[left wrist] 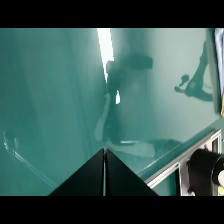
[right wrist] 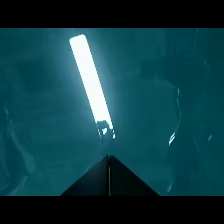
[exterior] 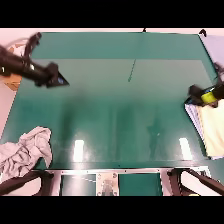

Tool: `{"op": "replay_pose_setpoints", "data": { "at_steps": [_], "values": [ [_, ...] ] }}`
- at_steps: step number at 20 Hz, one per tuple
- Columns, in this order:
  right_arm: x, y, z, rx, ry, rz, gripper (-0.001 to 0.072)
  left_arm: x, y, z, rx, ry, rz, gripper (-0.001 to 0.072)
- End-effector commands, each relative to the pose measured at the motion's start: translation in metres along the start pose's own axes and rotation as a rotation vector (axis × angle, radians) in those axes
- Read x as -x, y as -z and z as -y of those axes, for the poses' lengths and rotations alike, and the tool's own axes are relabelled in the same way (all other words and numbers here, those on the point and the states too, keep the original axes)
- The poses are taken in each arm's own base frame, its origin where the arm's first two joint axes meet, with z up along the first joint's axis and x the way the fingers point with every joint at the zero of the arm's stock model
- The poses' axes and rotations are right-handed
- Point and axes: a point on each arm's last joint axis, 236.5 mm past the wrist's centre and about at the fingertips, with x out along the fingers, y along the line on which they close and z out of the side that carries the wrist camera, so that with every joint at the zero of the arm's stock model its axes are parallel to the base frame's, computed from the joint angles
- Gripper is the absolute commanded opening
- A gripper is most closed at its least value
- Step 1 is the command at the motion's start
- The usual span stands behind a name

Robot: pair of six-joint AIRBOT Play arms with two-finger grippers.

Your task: Fold the shirts.

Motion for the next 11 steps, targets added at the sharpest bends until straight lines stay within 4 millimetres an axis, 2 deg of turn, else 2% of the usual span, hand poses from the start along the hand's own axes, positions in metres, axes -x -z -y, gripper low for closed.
{"op": "replay_pose_setpoints", "data": {
  "at_steps": [1,4,11],
  "values": [
    [-0.03,0.052,-0.03,0.129,-0.039,-0.008,0.0017,-0.016,0.062,-0.008,0.029,-0.032,-0.004,0.0022],
    [-0.033,0.073,-0.039,0.171,-0.038,-0.073,0.0018,-0.014,0.078,-0.006,0.04,-0.032,-0.037,0.0023],
    [-0.033,0.074,-0.04,0.175,-0.039,-0.075,0.0018,-0.014,0.074,-0.007,0.038,-0.034,-0.018,0.0023]
  ]
}}
